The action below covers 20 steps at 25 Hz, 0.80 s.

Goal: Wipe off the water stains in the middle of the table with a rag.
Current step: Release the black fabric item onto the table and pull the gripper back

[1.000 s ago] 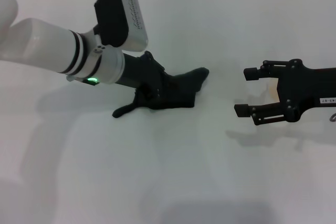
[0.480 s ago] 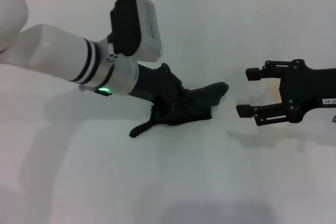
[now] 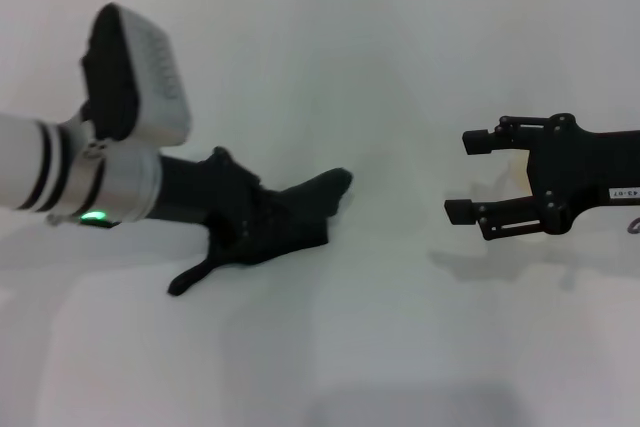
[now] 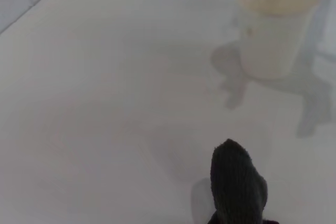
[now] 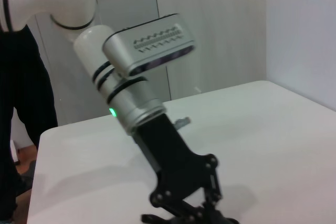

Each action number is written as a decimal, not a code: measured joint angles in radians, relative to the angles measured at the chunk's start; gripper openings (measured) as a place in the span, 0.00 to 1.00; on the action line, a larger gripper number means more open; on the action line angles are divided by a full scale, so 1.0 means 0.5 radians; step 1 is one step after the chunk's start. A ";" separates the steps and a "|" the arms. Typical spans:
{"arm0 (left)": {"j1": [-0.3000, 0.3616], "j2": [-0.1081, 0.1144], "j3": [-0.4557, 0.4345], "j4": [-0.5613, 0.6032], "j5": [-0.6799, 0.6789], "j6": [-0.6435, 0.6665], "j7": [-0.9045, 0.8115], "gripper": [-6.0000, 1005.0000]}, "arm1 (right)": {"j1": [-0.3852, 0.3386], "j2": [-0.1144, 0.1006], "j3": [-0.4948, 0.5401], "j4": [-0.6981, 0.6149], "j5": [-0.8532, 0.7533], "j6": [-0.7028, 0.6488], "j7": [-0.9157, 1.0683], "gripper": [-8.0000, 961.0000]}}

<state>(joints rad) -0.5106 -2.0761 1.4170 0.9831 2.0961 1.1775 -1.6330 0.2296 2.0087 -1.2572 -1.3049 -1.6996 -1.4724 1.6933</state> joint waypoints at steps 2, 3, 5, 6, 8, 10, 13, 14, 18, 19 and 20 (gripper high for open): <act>0.114 0.003 -0.055 0.091 0.021 0.066 -0.013 0.17 | 0.000 0.001 -0.001 0.006 0.002 0.004 0.000 0.89; 0.144 0.003 -0.062 0.117 0.026 0.074 -0.016 0.17 | -0.001 0.002 -0.001 0.008 0.002 0.007 0.000 0.89; 0.224 0.004 -0.086 0.186 0.049 0.089 -0.030 0.18 | -0.003 0.002 -0.001 0.012 0.002 0.014 0.000 0.89; 0.245 0.004 -0.096 0.207 0.056 0.091 -0.034 0.18 | -0.003 0.002 -0.001 0.013 0.002 0.016 0.000 0.89; 0.292 0.001 -0.147 0.246 0.068 0.114 -0.061 0.18 | 0.001 0.002 -0.002 0.017 0.003 0.019 0.000 0.89; 0.302 0.000 -0.196 0.250 0.065 0.147 -0.092 0.18 | 0.006 0.002 -0.002 0.020 0.005 0.022 0.000 0.89; 0.304 0.000 -0.288 0.231 0.063 0.211 -0.118 0.18 | 0.011 0.002 -0.018 0.025 0.007 0.038 0.000 0.89; 0.306 -0.001 -0.309 0.228 0.063 0.222 -0.118 0.18 | 0.012 0.002 -0.023 0.025 0.007 0.045 0.000 0.89; 0.324 -0.006 -0.321 0.226 0.057 0.220 -0.119 0.19 | 0.015 0.002 -0.028 0.025 0.007 0.052 0.000 0.89; 0.327 -0.007 -0.321 0.226 0.055 0.213 -0.119 0.20 | 0.018 0.002 -0.028 0.023 0.007 0.052 0.000 0.89; 0.328 -0.007 -0.322 0.226 0.054 0.209 -0.120 0.22 | 0.019 0.002 -0.029 0.021 0.007 0.053 0.000 0.89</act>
<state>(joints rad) -0.3467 -2.0794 1.2561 1.0959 2.1229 1.2819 -1.6932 0.2392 2.0095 -1.2715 -1.2945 -1.6963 -1.4460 1.6935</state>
